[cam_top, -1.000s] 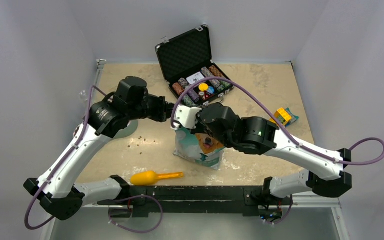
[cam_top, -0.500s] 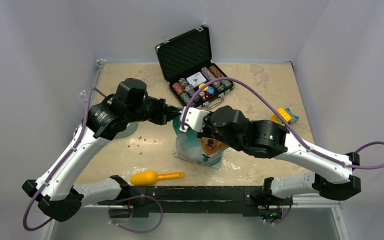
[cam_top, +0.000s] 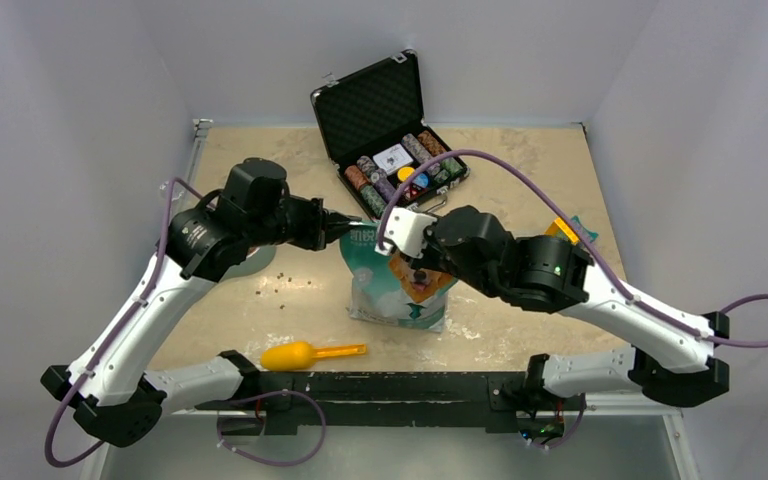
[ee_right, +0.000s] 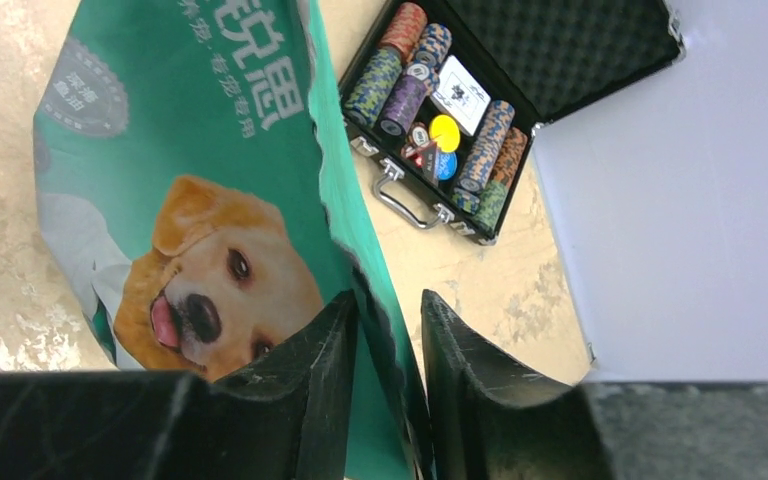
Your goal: Serve the pet food
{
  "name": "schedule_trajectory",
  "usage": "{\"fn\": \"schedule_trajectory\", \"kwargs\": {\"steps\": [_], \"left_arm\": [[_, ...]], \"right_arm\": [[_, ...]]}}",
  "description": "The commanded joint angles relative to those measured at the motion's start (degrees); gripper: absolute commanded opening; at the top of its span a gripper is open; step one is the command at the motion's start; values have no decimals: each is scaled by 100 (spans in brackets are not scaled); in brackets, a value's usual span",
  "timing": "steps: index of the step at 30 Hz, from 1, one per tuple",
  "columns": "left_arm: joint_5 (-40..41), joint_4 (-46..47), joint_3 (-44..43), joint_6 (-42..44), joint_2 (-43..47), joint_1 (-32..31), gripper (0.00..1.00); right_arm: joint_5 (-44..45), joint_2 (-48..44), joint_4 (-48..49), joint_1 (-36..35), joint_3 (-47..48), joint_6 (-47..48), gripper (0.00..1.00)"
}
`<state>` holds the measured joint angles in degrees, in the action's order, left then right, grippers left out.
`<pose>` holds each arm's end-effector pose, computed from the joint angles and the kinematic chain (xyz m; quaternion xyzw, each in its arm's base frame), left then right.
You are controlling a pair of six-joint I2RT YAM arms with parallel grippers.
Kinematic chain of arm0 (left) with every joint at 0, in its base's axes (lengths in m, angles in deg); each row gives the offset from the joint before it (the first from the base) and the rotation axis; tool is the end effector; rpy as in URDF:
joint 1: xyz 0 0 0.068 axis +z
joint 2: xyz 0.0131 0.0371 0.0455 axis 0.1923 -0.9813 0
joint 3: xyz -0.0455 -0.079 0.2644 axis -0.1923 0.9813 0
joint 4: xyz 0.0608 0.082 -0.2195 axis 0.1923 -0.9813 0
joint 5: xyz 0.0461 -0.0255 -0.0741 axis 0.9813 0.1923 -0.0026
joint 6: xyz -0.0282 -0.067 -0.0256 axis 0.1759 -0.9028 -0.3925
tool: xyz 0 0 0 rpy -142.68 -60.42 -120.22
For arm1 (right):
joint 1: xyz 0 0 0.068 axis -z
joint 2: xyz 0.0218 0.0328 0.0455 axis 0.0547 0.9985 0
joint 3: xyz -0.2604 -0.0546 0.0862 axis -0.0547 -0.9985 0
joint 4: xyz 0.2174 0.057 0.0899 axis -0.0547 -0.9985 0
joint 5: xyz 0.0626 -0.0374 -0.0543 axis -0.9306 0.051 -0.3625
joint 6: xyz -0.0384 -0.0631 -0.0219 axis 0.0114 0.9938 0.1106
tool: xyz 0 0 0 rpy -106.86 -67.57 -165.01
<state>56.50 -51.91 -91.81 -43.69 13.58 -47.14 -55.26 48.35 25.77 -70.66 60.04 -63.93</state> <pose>0.1567 -0.1287 0.4048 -0.5315 0.7150 -0.4528 0.0352 0.1115 0.1894 0.4257 -0.5346 0.6660 -0.0275 0.5194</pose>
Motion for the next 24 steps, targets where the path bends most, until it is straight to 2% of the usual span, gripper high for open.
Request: {"fn": "schedule_trajectory", "kwargs": {"steps": [1, 8, 12, 16, 17, 19, 22, 24], "left_arm": [[-12, 279, -203, -121, 263, 57, 0], [-244, 114, -297, -358, 224, 47, 0], [-272, 129, -326, -434, 234, 47, 0], [-283, 179, -333, -483, 240, 49, 0], [-283, 191, -341, -482, 231, 48, 0], [-291, 183, -356, -486, 213, 46, 0], [-201, 96, -355, -449, 233, 56, 0], [-141, 93, -335, -449, 256, 63, 0]], "right_arm": [[85, 269, 108, -235, 324, 250, 35], [27, 1521, 251, -390, 1627, 513, 34], [224, 1883, 399, -472, 1801, 578, 29], [511, 1914, 498, -524, 1526, 593, 27], [603, 1915, 543, -522, 1481, 618, 24], [872, 1939, 622, -524, 1493, 656, 0], [767, 1992, 70, -363, 1948, 77, 0], [632, 1763, 72, -309, 1794, -7, 0]]}}
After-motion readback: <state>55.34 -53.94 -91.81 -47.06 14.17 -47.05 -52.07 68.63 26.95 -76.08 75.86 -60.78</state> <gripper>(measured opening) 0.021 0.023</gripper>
